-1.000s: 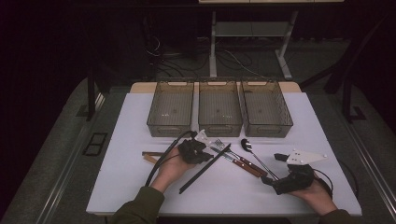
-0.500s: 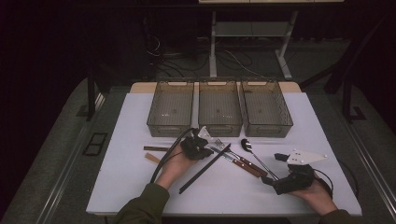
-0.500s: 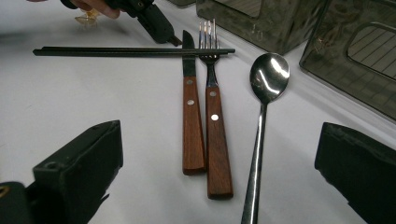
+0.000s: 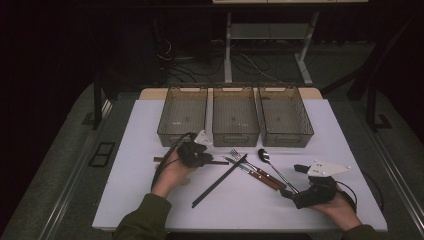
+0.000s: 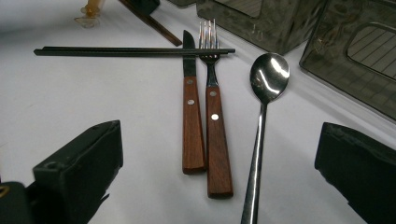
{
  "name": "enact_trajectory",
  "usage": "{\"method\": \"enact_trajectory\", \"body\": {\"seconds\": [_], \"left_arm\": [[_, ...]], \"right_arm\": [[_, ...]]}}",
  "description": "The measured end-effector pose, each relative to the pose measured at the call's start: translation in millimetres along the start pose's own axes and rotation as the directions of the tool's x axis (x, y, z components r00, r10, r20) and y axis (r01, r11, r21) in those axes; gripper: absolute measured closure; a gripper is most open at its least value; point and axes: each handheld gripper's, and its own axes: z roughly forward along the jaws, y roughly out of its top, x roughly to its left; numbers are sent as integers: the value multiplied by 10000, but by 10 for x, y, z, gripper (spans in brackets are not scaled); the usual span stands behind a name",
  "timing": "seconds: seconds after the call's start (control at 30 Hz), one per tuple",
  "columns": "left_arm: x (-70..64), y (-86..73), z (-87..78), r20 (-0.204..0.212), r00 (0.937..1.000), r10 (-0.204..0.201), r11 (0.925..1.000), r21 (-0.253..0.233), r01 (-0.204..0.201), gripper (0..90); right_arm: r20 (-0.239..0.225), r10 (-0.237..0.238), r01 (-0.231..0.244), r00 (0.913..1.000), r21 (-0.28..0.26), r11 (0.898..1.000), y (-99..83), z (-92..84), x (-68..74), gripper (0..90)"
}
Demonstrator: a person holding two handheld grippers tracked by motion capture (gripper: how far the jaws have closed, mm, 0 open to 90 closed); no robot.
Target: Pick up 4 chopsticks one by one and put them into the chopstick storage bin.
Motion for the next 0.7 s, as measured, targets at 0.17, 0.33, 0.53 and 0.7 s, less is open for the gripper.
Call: {"method": "enact_trajectory", "body": {"seconds": [0.17, 0.33, 0.53, 0.7], "left_arm": [[158, -242, -182, -122, 9999, -13, 9998, 221, 16, 809], [247, -416, -214, -276, 9996, 87, 9990, 433, -75, 799], [273, -445, -212, -299, 9995, 75, 9995, 301, -66, 799], [281, -443, -201, -252, 9995, 199, 9994, 288, -192, 793]], "right_arm": [[-12, -18, 18, 10000, 31, 10000, 1, 7, 3, 12], [11, 5, -5, 10000, 65, 10000, 1, 13, 2, 12], [21, 18, -18, 10000, 62, 10000, 0, 10, -1, 12], [-9, 19, -19, 10000, 65, 10000, -1, 8, 3, 12]]}}
